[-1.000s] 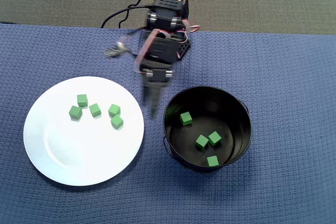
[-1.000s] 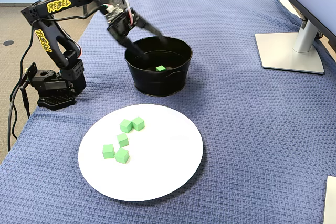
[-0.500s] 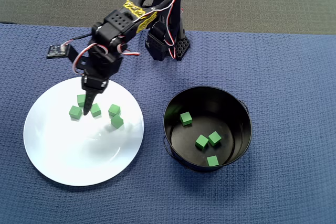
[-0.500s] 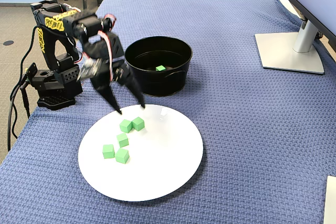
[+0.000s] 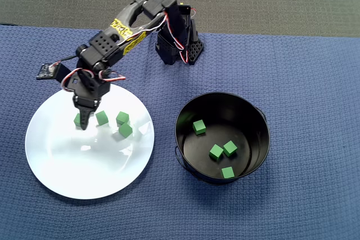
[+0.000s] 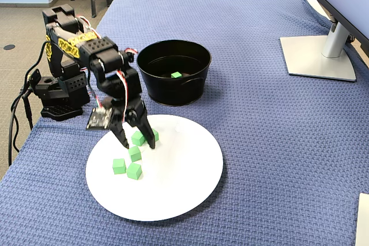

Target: Pick up the green cubes from the white plate and place them in the black recipient

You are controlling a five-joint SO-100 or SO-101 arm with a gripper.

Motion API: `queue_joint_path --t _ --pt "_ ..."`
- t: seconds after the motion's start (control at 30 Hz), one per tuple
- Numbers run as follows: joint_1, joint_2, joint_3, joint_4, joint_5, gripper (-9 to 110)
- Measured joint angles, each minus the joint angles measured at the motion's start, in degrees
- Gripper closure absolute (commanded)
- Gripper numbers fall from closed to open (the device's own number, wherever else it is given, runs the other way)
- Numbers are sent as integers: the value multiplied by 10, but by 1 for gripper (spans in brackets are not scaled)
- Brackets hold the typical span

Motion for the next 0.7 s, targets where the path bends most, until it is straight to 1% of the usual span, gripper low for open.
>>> queue_joint_path --t 0.13,0.7 --pt "7 -39 -47 8 0 79" --pt "35 -119 -112 9 0 80"
